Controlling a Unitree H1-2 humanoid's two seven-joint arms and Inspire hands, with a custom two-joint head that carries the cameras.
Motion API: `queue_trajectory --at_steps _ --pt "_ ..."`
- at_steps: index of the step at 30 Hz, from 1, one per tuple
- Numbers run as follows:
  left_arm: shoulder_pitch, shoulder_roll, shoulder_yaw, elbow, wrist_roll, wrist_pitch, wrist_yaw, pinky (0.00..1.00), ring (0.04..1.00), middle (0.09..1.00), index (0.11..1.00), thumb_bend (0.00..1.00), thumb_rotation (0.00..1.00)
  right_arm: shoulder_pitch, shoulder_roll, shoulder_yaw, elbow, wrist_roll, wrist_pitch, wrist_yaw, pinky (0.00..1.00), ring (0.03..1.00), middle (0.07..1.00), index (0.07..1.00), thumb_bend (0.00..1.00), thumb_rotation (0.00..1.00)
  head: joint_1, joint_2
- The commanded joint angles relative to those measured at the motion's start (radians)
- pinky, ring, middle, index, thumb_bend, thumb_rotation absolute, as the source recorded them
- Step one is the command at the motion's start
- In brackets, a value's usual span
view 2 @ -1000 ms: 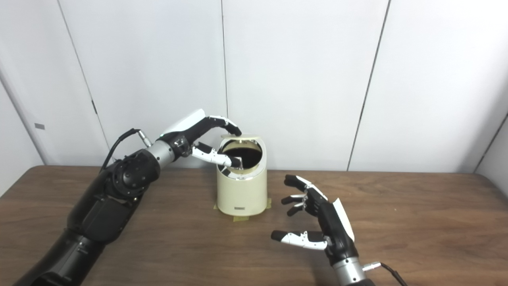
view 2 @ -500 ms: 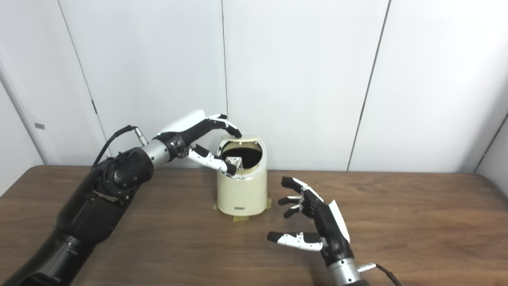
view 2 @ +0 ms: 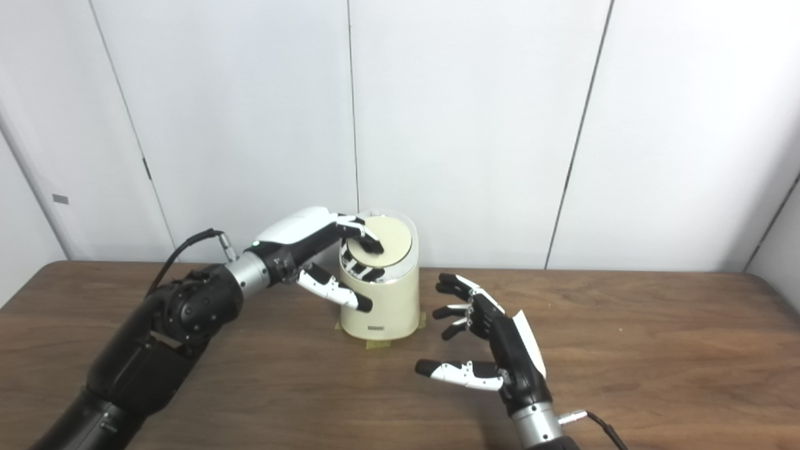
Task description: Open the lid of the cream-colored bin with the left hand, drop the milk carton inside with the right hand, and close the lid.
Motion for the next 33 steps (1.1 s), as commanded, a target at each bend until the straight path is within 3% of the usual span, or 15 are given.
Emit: queue_trajectory --at_steps 1,8,16,19,25,33 --pt "-0.028 0.023 -0.019 -0.001 0.063 -0.058 0.044 1.0 0.931 0.735 0.725 0.91 0.4 -0.038 0.005 -0.008 -0.036 0.009 -0.02 -0.006 0.44 0.637 0.792 0.803 0.77 0.23 -0.001 0.001" --pt "-0.016 0.043 -0.071 -0.022 0.201 -0.091 0.054 1.0 0.942 0.76 0.756 0.9 0.39 -0.037 0.005 -0.01 -0.047 0.013 -0.016 -0.007 0.42 0.622 0.783 0.799 0.75 0.2 -0.004 0.013" --pt "-0.004 0.051 -0.127 -0.068 0.343 -0.039 -0.008 1.0 0.998 0.858 0.876 0.91 0.41 -0.035 0.002 -0.008 -0.06 0.006 -0.006 -0.005 0.43 0.621 0.781 0.797 0.75 0.22 -0.003 0.022" --pt "0.002 0.048 -0.133 -0.087 0.378 -0.016 -0.038 1.0 1.0 0.86 0.882 0.93 0.43 -0.033 0.001 -0.008 -0.063 0.001 -0.007 -0.007 0.43 0.62 0.776 0.795 0.75 0.22 -0.003 0.024" --pt "0.009 0.04 -0.13 -0.108 0.388 0.043 -0.1 1.0 1.0 0.855 0.863 0.95 0.43 -0.029 0.004 -0.01 -0.074 -0.001 0.007 -0.009 0.44 0.616 0.774 0.793 0.75 0.23 -0.004 0.03" --pt "0.025 0.026 -0.109 -0.087 0.302 0.092 -0.155 1.0 1.0 0.843 0.842 0.95 0.46 -0.026 0.004 -0.014 -0.08 -0.01 0.009 -0.015 0.44 0.612 0.771 0.784 0.73 0.25 -0.004 0.034"
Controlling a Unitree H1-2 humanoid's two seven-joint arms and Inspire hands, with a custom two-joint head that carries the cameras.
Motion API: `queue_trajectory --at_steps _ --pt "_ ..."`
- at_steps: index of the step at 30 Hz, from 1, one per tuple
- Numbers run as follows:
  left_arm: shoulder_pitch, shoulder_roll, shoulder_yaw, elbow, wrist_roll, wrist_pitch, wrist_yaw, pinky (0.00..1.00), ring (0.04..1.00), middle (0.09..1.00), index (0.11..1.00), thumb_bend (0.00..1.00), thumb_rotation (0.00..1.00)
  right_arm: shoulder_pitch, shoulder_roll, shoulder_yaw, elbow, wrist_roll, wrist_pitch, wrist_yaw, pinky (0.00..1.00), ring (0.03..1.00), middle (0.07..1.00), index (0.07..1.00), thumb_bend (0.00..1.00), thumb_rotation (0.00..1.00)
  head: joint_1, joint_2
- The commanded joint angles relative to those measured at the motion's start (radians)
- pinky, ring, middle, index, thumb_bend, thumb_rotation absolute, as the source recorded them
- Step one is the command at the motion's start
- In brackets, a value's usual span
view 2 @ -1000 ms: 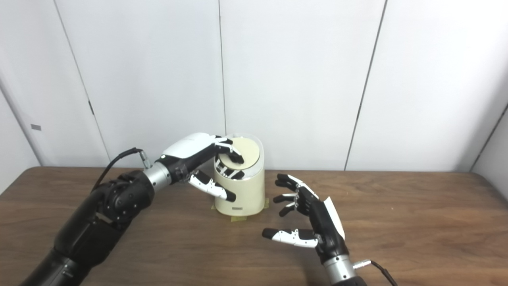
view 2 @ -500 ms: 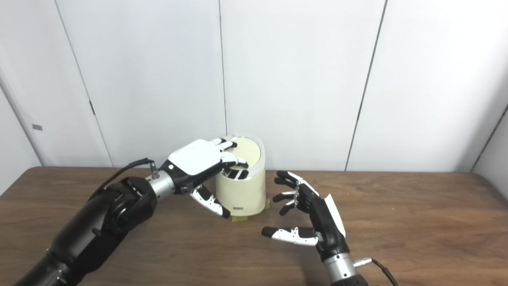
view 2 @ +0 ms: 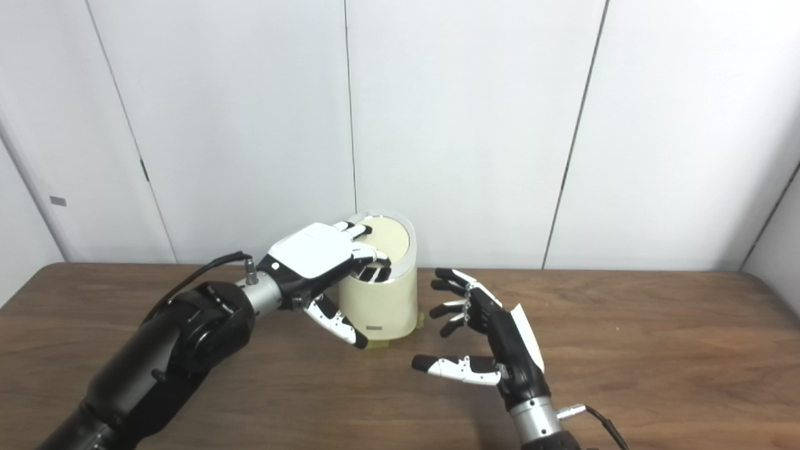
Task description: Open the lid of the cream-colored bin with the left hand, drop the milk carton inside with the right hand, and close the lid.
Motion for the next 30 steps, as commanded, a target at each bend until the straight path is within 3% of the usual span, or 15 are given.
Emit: queue_trajectory --at_steps 1,19,30 --pt "0.007 0.006 -0.009 0.034 -0.01 0.037 -0.073 1.0 1.0 0.843 0.839 0.96 0.46 -0.028 0.004 -0.012 -0.038 0.005 -0.012 -0.013 0.44 0.611 0.769 0.782 0.73 0.24 -0.001 0.0" --pt "-0.006 0.013 -0.027 0.095 -0.156 0.127 -0.173 1.0 1.0 0.85 0.837 0.98 0.45 -0.027 0.012 -0.017 -0.052 -0.006 0.003 -0.021 0.45 0.619 0.766 0.772 0.67 0.24 -0.008 0.001" --pt "0.0 0.019 -0.04 0.102 -0.189 0.143 -0.17 1.0 1.0 0.874 0.861 0.96 0.43 -0.037 0.018 -0.02 -0.04 -0.004 0.001 -0.026 0.44 0.623 0.769 0.762 0.65 0.21 -0.003 -0.005"
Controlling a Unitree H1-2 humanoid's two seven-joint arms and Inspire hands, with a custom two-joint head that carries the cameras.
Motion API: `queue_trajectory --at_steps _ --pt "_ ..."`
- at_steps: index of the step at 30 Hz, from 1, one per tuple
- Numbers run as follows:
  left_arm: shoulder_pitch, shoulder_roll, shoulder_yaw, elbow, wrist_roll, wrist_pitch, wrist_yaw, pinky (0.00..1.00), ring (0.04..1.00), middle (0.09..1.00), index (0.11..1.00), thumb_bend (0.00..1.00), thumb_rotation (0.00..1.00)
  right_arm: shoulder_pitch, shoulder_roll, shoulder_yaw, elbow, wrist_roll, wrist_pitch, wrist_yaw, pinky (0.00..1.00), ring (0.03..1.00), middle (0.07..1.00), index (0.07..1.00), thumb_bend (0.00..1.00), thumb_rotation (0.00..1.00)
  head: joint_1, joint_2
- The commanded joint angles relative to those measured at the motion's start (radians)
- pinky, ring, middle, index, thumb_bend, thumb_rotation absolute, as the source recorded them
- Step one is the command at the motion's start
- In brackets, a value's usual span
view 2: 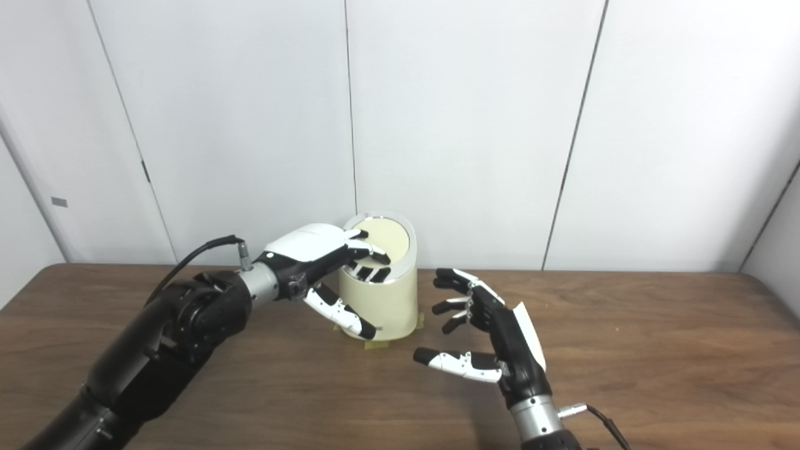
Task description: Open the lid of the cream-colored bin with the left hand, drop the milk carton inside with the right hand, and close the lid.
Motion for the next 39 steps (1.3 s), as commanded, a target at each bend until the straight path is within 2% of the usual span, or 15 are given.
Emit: queue_trajectory --at_steps 1,4,9,14,17,22,28,33,34,36,39 --pt "0.035 0.019 -0.039 0.059 0.009 0.039 -0.088 1.0 1.0 0.876 0.863 0.96 0.44 -0.038 0.006 -0.007 -0.023 0.001 -0.018 -0.013 0.44 0.623 0.769 0.761 0.65 0.21 -0.001 0.0" --pt "0.048 0.021 -0.021 0.039 0.009 0.013 -0.035 1.0 1.0 0.876 0.879 0.96 0.44 -0.039 0.006 -0.005 -0.021 -0.001 -0.023 -0.013 0.44 0.62 0.77 0.763 0.64 0.2 -0.001 -0.001" --pt "0.085 0.019 0.029 -0.018 0.044 -0.037 0.119 1.0 1.0 0.897 0.908 0.88 0.41 -0.043 0.003 -0.006 -0.011 -0.011 -0.035 -0.018 0.43 0.614 0.765 0.758 0.64 0.2 0.002 -0.001" --pt "0.123 0.002 0.106 -0.057 0.049 -0.083 0.29 1.0 1.0 0.93 0.938 0.8 0.37 -0.041 0.005 -0.006 -0.012 -0.012 -0.032 -0.023 0.43 0.619 0.765 0.756 0.64 0.19 0.003 -0.001" --pt "0.142 -0.008 0.148 -0.068 0.054 -0.105 0.355 1.0 1.0 0.933 0.948 0.77 0.37 -0.042 0.004 -0.005 -0.011 -0.014 -0.03 -0.025 0.43 0.617 0.764 0.755 0.64 0.19 0.004 -0.001" --pt "0.182 -0.024 0.211 -0.105 0.032 -0.104 0.393 1.0 1.0 0.948 0.967 0.69 0.36 -0.042 0.003 -0.005 -0.008 -0.008 -0.028 -0.024 0.43 0.619 0.765 0.754 0.64 0.18 0.006 0.0" --pt "0.239 -0.037 0.262 -0.129 -0.017 -0.122 0.426 0.95 1.0 0.924 0.935 0.69 0.33 -0.041 0.0 -0.005 -0.006 -0.01 -0.031 -0.023 0.43 0.618 0.769 0.756 0.64 0.18 0.005 0.002" --pt "0.288 -0.059 0.309 -0.123 -0.079 -0.14 0.452 0.89 0.961 0.904 0.917 0.7 0.33 -0.039 -0.001 -0.005 -0.012 -0.009 -0.024 -0.022 0.43 0.615 0.763 0.753 0.65 0.19 0.009 0.002" --pt "0.302 -0.066 0.325 -0.123 -0.108 -0.147 0.456 0.88 0.952 0.901 0.913 0.7 0.33 -0.039 -0.001 -0.005 -0.014 -0.006 -0.021 -0.021 0.43 0.615 0.763 0.753 0.65 0.19 0.009 0.002" --pt "0.334 -0.086 0.363 -0.129 -0.186 -0.161 0.464 0.8 0.905 0.896 0.896 0.7 0.29 -0.039 0.0 -0.006 -0.017 -0.002 -0.022 -0.02 0.44 0.616 0.764 0.753 0.65 0.17 0.009 0.002" --pt "0.393 -0.132 0.433 -0.148 -0.365 -0.164 0.452 0.72 0.831 0.867 0.853 0.71 0.23 -0.041 0.0 -0.007 -0.016 0.002 -0.023 -0.021 0.44 0.618 0.763 0.75 0.65 0.16 0.01 0.003"
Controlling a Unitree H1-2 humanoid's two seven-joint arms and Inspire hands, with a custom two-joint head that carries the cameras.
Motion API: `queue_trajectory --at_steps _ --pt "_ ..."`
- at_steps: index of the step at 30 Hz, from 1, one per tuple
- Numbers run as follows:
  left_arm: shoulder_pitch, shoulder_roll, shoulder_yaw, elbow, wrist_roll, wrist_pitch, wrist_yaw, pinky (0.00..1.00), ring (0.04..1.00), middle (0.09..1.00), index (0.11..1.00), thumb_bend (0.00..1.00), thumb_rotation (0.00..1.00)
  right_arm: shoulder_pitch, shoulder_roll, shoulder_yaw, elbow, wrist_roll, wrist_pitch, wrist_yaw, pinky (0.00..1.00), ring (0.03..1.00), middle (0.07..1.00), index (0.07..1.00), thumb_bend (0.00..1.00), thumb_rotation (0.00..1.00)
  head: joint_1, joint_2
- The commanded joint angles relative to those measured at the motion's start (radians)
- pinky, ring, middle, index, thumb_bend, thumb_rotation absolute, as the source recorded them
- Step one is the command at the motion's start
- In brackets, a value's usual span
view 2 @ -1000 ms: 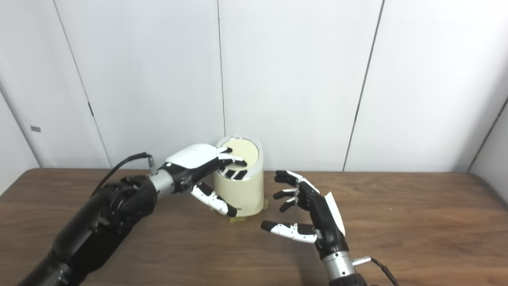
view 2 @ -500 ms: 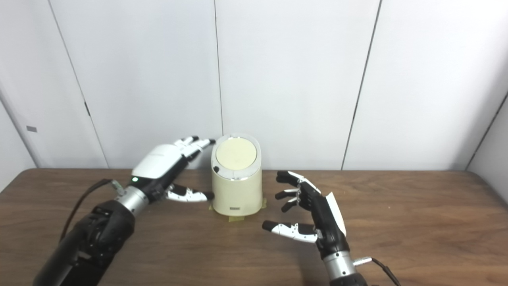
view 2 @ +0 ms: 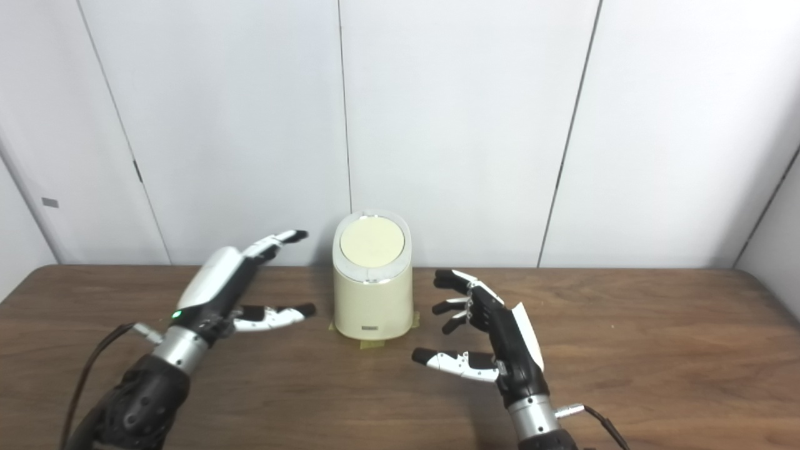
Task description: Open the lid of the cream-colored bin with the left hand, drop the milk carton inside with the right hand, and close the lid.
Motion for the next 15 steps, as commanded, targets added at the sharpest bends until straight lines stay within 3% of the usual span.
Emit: queue_trajectory --at_steps 1,5,9,15 --pt "0.019 -0.023 0.041 -0.043 -0.136 -0.032 0.01 0.67 0.799 0.85 0.837 0.7 0.22 -0.04 -0.002 -0.007 -0.03 0.012 -0.02 -0.001 0.43 0.616 0.762 0.749 0.65 0.16 0.0 -0.002" --pt "0.104 -0.067 0.096 -0.074 -0.263 -0.036 0.018 0.59 0.718 0.78 0.799 0.71 0.23 -0.042 -0.008 -0.007 -0.024 0.013 -0.028 0.002 0.44 0.62 0.765 0.752 0.66 0.17 0.004 -0.002" --pt "0.168 -0.102 0.129 -0.062 -0.328 -0.091 0.031 0.5 0.594 0.68 0.757 0.66 0.2 -0.041 -0.009 -0.008 -0.022 0.02 -0.027 0.004 0.45 0.623 0.763 0.75 0.68 0.18 0.001 -0.004" --pt "0.214 -0.123 0.143 -0.04 -0.372 -0.135 0.034 0.45 0.575 0.659 0.748 0.67 0.28 -0.03 -0.012 -0.006 -0.041 0.026 -0.019 0.007 0.46 0.622 0.759 0.757 0.68 0.18 -0.008 0.001"
